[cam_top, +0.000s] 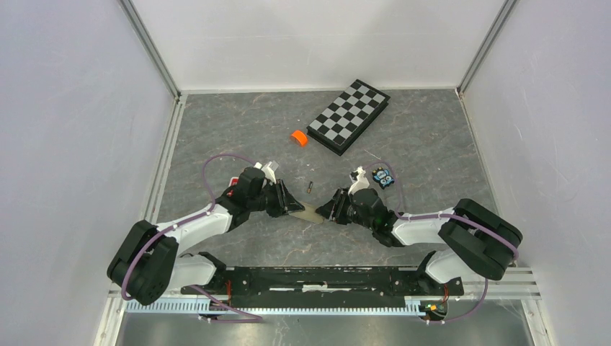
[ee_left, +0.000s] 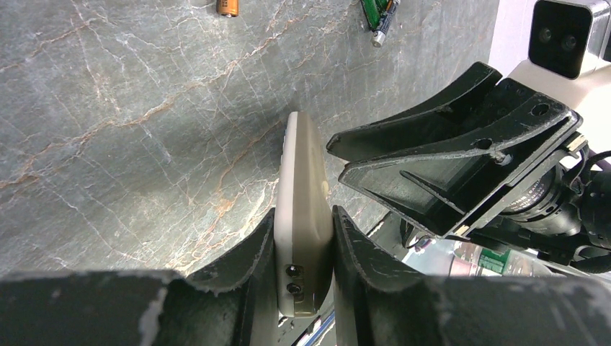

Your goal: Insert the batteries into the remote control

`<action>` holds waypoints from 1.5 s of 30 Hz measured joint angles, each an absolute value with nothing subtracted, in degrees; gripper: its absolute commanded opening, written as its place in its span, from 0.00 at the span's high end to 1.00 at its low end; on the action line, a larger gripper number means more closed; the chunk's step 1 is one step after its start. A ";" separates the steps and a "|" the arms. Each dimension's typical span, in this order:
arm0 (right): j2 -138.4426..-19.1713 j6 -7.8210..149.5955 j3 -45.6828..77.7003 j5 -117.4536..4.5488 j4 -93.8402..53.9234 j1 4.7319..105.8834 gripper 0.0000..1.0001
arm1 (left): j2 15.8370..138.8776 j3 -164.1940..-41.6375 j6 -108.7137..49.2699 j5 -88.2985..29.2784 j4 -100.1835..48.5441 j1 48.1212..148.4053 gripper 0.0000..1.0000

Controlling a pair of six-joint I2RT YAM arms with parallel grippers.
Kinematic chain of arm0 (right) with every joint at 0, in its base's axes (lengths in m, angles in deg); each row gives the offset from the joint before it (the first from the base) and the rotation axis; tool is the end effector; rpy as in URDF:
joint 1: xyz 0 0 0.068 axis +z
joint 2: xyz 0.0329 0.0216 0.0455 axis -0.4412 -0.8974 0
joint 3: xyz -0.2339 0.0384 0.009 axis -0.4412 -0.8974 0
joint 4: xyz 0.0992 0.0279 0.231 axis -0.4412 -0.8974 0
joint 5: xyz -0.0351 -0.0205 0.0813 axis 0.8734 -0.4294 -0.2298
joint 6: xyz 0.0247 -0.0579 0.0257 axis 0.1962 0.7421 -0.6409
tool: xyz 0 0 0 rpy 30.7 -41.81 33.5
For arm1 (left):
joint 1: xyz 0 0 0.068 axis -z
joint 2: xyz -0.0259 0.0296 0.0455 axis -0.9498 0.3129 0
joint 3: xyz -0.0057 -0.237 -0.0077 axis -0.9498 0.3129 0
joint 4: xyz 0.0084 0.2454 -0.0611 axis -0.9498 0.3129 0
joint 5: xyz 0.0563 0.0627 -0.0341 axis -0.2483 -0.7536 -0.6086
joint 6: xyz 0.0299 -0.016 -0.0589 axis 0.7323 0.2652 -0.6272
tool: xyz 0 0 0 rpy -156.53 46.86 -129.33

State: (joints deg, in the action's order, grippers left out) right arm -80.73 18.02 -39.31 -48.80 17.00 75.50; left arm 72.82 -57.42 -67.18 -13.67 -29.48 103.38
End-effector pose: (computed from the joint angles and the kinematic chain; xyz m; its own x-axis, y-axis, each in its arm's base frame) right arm 0.1754 0.2042 0.0998 -0.8005 0.3931 -0.4525 -0.1332 0.6194 0.7737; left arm 0.2044 -0.1519 0.1295 -0.9141 -0.2468 -0.3218 0.0925 0.6458 -0.7579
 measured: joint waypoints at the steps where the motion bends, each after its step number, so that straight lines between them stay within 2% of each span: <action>1: -80.75 17.93 -39.31 -48.80 17.02 75.50 0.57 | 72.82 -57.42 -67.18 -13.67 -29.48 103.38 0.98; 16: -83.55 15.03 -40.47 -52.12 21.80 75.33 0.55 | 72.71 -57.29 -67.20 -12.95 -29.52 103.38 0.98; 31: -91.35 7.88 -44.73 -55.66 39.88 74.01 0.58 | 72.60 -56.81 -67.20 -12.14 -29.63 102.57 0.98; 39: -95.42 8.67 -48.10 -55.47 51.05 73.71 0.61 | 75.69 -58.69 -67.16 -11.64 -29.67 102.81 0.98; 45: -96.03 12.27 -48.60 -55.86 53.41 73.49 0.62 | 76.45 -59.85 -67.03 -12.06 -28.82 103.40 0.98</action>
